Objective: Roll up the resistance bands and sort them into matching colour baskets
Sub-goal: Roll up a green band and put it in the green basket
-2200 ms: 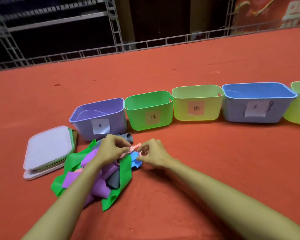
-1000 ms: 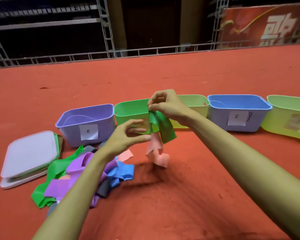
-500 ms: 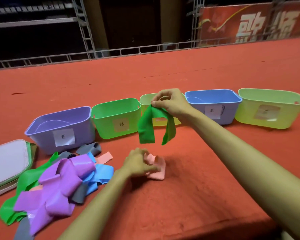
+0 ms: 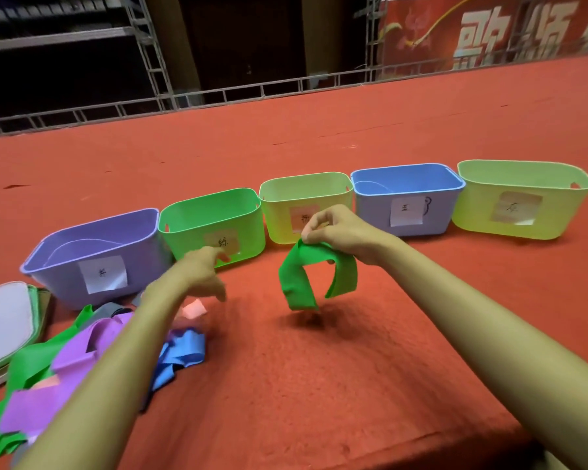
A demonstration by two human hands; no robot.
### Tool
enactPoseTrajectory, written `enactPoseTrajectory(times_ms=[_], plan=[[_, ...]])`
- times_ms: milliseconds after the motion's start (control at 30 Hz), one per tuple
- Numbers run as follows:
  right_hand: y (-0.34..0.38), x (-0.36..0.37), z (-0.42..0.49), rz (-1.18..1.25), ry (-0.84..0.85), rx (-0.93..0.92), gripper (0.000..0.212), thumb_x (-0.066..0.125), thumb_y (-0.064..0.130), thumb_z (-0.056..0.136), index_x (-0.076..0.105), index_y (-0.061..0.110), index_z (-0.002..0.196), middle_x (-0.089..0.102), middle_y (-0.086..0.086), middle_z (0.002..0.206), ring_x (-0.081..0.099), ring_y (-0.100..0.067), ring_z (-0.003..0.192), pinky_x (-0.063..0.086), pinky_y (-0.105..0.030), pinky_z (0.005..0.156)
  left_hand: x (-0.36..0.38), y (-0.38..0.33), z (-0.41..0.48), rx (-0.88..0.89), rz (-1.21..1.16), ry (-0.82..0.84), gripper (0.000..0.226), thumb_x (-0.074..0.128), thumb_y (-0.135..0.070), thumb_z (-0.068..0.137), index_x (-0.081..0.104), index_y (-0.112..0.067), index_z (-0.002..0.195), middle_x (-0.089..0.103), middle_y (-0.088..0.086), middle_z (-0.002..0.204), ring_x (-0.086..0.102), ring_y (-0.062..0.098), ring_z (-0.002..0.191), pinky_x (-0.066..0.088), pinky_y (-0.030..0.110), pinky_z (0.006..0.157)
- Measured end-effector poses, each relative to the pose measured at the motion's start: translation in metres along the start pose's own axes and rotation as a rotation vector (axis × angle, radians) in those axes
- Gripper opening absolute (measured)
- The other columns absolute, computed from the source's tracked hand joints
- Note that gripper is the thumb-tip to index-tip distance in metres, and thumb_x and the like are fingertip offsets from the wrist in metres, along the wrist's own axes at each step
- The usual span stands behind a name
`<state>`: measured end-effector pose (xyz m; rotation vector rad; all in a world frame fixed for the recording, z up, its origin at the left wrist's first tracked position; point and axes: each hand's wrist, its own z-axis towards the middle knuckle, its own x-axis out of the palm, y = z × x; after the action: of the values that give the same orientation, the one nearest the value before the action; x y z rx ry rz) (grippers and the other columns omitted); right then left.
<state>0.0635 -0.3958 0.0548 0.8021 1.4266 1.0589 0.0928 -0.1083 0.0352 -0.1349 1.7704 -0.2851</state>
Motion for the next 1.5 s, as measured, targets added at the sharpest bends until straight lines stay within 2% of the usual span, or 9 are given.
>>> enactPoseTrajectory(times_ms=[133,333,500,800,967,1100,1233,1367,1500], plan=[[-0.002,0.003,-0.003,0.116,0.035,-0.016,0.002,0.069,0.002,0.095,0.069,0.0,0.094,0.07,-0.021,0.085,0.064,-0.022,0.051,0.053,-0.027,0.044,0.043,-0.049,-0.01,0.35,-0.807,0.238,0.073,0.093,-0.026,0.07,0.062,-0.012,0.134,0.074,0.009,0.124,0.069,0.022,0.119,0.055,0.038,0.103],[-0.036,-0.027,0.0,0.11,-0.183,-0.114,0.011,0.072,0.004,0.094,0.071,0.01,0.085,0.064,-0.014,0.072,0.058,-0.016,0.063,0.045,-0.017,0.055,0.071,-0.063,-0.004,0.16,-1.107,0.354,0.046,0.09,-0.002,0.069,0.067,-0.002,0.109,0.074,0.012,0.09,0.065,0.017,0.07,0.056,0.018,0.06],[-0.079,-0.042,0.001,-0.06,-0.282,-0.118,0.015,0.075,0.004,0.091,0.072,0.015,0.081,0.073,-0.007,0.08,0.064,-0.009,0.074,0.051,-0.03,0.074,0.051,-0.076,0.002,0.147,-1.437,0.26,0.045,0.08,-0.006,0.073,0.069,0.0,0.116,0.077,0.014,0.098,0.062,0.01,0.059,0.059,0.02,0.062],[-0.055,-0.004,-0.017,-0.19,-0.228,-0.44,0.04,0.079,0.013,0.074,0.068,0.02,0.112,0.075,0.008,0.105,0.071,-0.011,0.103,0.056,-0.025,0.091,0.047,-0.127,-0.001,0.103,-1.377,0.152,0.022,0.078,-0.03,0.09,0.075,-0.012,0.102,0.08,0.007,0.09,0.069,0.007,0.064,0.058,0.023,0.072],[-0.035,0.002,-0.009,-0.354,-0.309,-0.509,0.031,0.084,0.016,0.072,0.075,0.018,0.102,0.076,0.007,0.091,0.072,-0.008,0.086,0.059,-0.035,0.078,0.041,-0.129,-0.009,0.143,-1.327,0.199,0.04,0.061,-0.05,0.099,0.073,-0.016,0.116,0.08,0.008,0.104,0.075,0.014,0.095,0.051,0.035,0.086],[-0.028,-0.001,-0.011,-0.333,-0.413,-0.522,0.006,0.085,0.02,0.078,0.081,0.015,0.077,0.074,0.006,0.066,0.067,-0.007,0.06,0.055,-0.03,0.06,0.032,-0.119,-0.014,0.145,-1.312,0.266,0.037,0.057,-0.048,0.101,0.072,-0.016,0.11,0.079,0.006,0.093,0.07,0.015,0.083,0.052,0.03,0.075],[-0.008,-0.013,-0.018,-0.072,-0.367,-0.45,0.008,0.082,0.009,0.086,0.08,0.009,0.078,0.075,0.002,0.067,0.064,-0.002,0.059,0.051,-0.021,0.059,0.03,-0.111,-0.018,0.194,-1.136,-0.014,0.049,0.077,-0.062,0.074,0.076,-0.027,0.108,0.072,-0.002,0.103,0.056,0.01,0.077,0.043,0.027,0.068],[0.03,-0.029,-0.029,0.152,-0.259,-0.446,0.01,0.075,0.007,0.092,0.075,0.006,0.082,0.076,-0.001,0.072,0.068,-0.013,0.067,0.06,-0.037,0.065,0.04,-0.106,-0.02,0.581,-1.171,0.014,0.06,0.084,-0.029,0.076,0.068,-0.016,0.132,0.072,0.005,0.13,0.064,0.017,0.125,0.051,0.027,0.098],[0.069,-0.046,-0.034,0.286,-0.219,-0.453,0.011,0.074,0.013,0.094,0.074,0.007,0.085,0.075,-0.003,0.075,0.068,-0.016,0.067,0.058,-0.031,0.062,0.055,-0.107,-0.033,0.645,-1.206,0.046,0.042,0.078,-0.013,0.084,0.07,-0.003,0.124,0.072,0.016,0.126,0.067,0.02,0.114,0.051,0.027,0.099]])
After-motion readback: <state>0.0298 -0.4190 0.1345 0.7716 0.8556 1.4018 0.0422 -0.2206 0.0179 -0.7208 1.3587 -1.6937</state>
